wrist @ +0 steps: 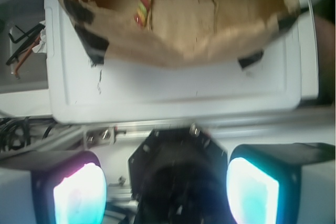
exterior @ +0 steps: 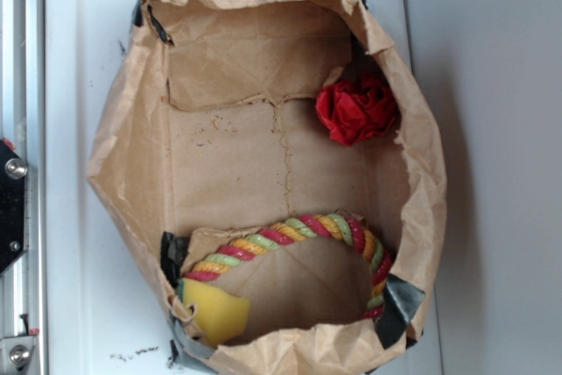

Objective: Grab the red paper.

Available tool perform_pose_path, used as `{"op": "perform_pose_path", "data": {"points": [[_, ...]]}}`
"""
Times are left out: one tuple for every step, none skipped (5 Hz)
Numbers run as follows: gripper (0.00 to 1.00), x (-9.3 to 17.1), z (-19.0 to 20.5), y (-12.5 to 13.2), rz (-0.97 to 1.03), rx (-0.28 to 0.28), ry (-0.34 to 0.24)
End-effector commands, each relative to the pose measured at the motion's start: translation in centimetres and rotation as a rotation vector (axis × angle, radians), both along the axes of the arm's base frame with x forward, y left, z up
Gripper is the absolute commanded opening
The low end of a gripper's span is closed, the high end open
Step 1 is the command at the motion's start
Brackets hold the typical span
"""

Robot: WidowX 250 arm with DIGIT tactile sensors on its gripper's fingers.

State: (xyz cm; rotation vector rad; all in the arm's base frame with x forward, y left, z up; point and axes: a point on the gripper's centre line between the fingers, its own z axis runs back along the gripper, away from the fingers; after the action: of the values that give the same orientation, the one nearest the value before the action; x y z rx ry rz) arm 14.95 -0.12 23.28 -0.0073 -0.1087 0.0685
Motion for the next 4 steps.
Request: {"op": "perform_pose_path", "data": {"points": [[1.0, 5.6, 0.6, 3.8, 0.048, 0.005, -0.092], [1.0, 8.1, -0.6, 5.1, 0.023, -0.009, -0.143], [1.0, 10.9, -2.6, 5.6, 0.017, 0.004, -0.214], [1.0, 12.5, -4.0, 6.0, 0.024, -0.012, -0.197]]}}
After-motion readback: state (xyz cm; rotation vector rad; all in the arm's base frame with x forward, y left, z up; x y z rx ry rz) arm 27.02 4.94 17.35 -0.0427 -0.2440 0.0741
